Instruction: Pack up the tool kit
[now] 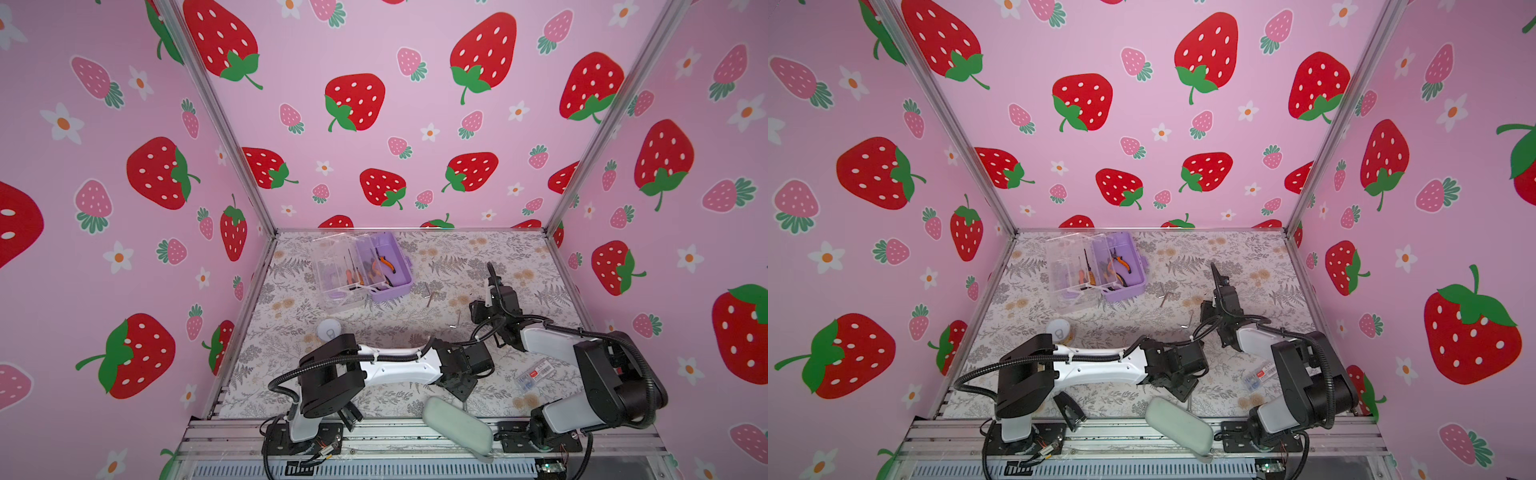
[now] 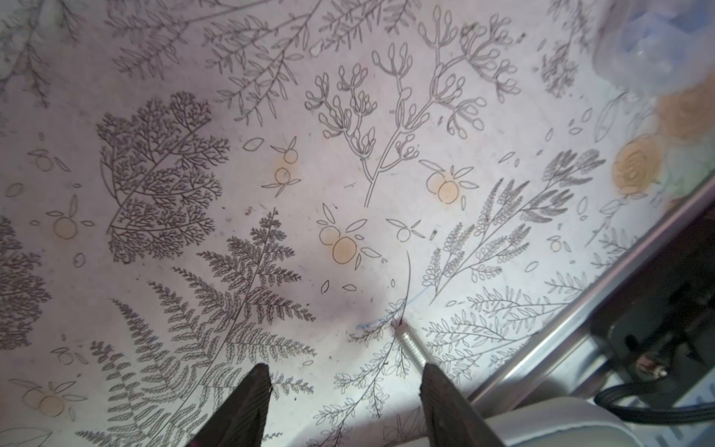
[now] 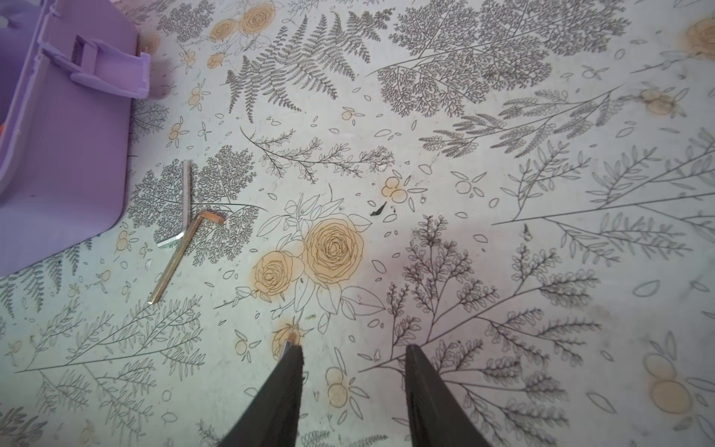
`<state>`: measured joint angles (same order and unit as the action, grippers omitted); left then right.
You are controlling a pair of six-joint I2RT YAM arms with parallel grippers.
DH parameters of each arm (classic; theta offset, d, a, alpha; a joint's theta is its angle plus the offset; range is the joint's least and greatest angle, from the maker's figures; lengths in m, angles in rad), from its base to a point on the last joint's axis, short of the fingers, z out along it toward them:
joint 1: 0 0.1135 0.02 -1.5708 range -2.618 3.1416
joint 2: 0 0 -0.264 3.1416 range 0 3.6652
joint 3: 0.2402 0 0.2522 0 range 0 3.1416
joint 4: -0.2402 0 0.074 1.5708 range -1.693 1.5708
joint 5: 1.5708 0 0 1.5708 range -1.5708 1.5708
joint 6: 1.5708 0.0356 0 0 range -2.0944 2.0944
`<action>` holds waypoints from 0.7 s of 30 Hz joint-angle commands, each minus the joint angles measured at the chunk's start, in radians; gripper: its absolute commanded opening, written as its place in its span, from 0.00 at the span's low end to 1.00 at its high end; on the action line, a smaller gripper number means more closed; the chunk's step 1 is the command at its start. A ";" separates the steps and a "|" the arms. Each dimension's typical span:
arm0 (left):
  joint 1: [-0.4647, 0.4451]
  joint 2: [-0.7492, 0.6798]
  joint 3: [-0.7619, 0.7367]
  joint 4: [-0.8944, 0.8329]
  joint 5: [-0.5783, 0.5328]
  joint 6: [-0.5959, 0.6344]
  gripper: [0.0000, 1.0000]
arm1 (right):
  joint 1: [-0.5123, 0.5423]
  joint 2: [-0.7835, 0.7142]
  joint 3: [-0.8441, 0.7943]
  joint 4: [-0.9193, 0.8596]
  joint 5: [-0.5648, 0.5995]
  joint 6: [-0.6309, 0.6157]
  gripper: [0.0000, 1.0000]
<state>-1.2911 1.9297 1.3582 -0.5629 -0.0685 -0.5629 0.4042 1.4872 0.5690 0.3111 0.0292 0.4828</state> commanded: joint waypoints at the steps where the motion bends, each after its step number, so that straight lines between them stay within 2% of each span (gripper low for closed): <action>1: -0.025 0.017 -0.003 0.023 -0.018 -0.019 0.66 | -0.018 -0.001 -0.007 0.014 -0.022 0.023 0.45; 13: -0.054 0.100 0.068 -0.021 0.000 0.000 0.67 | -0.038 0.045 0.003 0.023 -0.090 0.040 0.45; 15: -0.055 0.124 0.092 -0.038 0.007 0.009 0.62 | -0.040 0.044 0.002 0.023 -0.092 0.040 0.44; 19: -0.057 0.160 0.130 -0.066 0.009 0.020 0.42 | -0.045 0.043 0.001 0.023 -0.091 0.042 0.45; 21: -0.057 0.170 0.140 -0.076 0.008 0.023 0.35 | -0.047 0.048 0.000 0.025 -0.095 0.042 0.45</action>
<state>-1.3418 2.0678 1.4605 -0.5922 -0.0704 -0.5526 0.3626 1.5219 0.5690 0.3210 -0.0570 0.5114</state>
